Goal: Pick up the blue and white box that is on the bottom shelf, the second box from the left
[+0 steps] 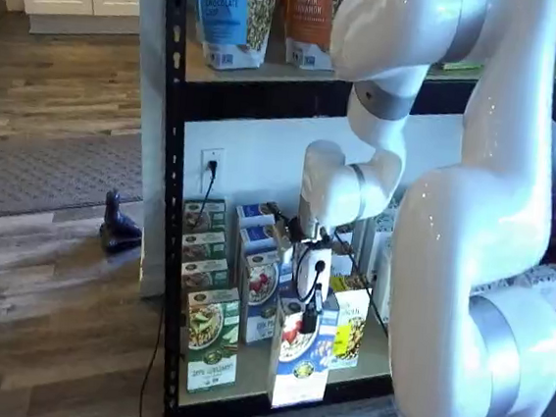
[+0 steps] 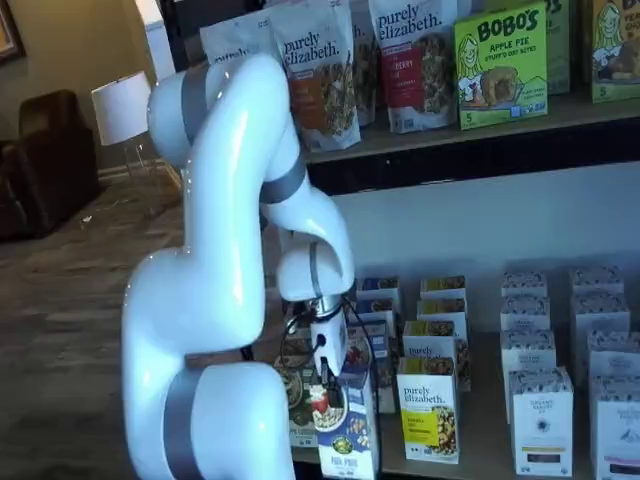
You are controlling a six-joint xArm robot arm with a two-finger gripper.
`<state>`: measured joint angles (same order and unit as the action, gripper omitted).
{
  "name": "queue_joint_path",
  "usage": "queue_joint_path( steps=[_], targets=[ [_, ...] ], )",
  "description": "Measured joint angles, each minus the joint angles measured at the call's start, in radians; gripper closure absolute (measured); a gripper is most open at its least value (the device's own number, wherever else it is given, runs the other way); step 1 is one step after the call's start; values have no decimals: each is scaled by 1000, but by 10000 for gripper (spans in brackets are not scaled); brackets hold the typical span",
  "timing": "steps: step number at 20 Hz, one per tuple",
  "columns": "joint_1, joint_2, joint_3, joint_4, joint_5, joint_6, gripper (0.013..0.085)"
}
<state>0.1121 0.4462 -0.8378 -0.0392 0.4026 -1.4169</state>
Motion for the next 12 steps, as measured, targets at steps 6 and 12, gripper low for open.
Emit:
queue_joint_path(
  steps=[6, 12],
  targets=[
    [4, -117, 81, -20, 30, 22, 490],
    [2, -189, 121, -3, 56, 5, 490]
  ],
)
